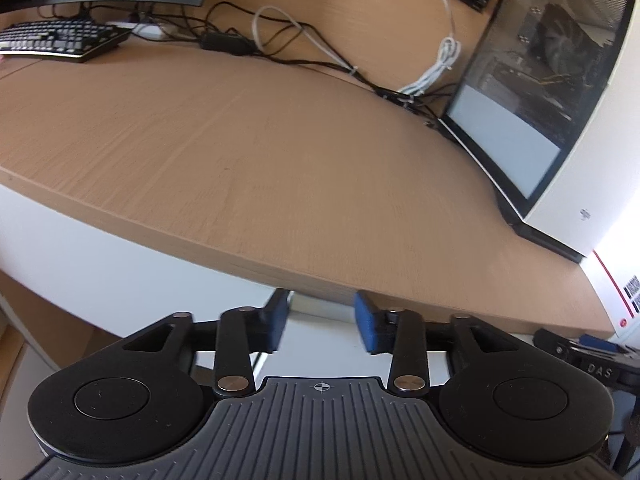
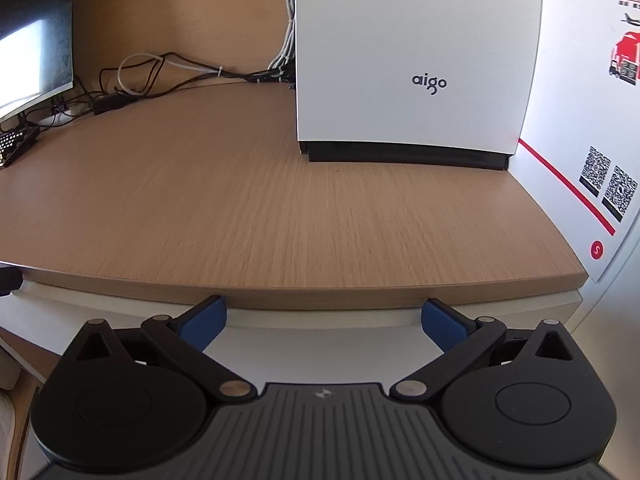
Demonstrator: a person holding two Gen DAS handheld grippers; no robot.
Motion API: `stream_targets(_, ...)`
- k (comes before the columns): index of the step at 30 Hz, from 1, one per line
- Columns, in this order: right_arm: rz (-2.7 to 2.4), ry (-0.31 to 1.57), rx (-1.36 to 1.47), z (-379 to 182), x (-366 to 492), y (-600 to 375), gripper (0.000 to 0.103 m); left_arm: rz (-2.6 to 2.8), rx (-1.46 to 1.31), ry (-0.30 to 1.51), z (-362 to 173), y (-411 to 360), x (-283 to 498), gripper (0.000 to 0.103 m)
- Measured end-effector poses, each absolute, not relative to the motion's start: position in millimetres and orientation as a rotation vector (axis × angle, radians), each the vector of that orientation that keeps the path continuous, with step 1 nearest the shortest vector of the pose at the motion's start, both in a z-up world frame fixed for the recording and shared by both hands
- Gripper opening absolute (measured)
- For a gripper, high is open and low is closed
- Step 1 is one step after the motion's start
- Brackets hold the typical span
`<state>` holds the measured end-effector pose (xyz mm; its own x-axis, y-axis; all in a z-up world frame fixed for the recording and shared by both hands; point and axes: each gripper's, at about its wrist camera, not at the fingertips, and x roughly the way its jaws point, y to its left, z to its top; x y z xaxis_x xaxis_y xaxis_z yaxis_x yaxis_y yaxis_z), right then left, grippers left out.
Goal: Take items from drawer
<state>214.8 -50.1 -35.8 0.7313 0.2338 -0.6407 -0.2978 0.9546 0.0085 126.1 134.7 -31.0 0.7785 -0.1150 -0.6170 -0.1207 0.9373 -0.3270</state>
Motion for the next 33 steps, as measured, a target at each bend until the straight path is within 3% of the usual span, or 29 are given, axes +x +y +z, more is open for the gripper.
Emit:
stream_targets(8,0.305,0.721,-0.095,-35.1,213.3,-51.6,0.103,-0.032,-0.349,0.685,-31.2,135.3,124.6,0.044)
stream_targets(11,0.319,0.956,-0.089,-66.4,221.4,-49.9,0.085,-0.040,-0.349,0.691,-30.2,136.1,123.5,0.044)
stream_targets(20,0.366,0.650,-0.118,-36.5,187.8,-46.9,0.088,-0.015,-0.368,0.684,-31.4,141.1,124.9,0.037)
stream_targets(26,0.334,0.641,-0.081,-33.0,201.7,-40.5,0.095,-0.022,-0.361,0.700,-35.3,140.4,129.3,0.036)
stream_targets(33,0.337,0.719,-0.118,-29.7,212.4,-34.5,0.101,-0.058,-0.340,0.703,-35.4,138.0,129.1,0.044)
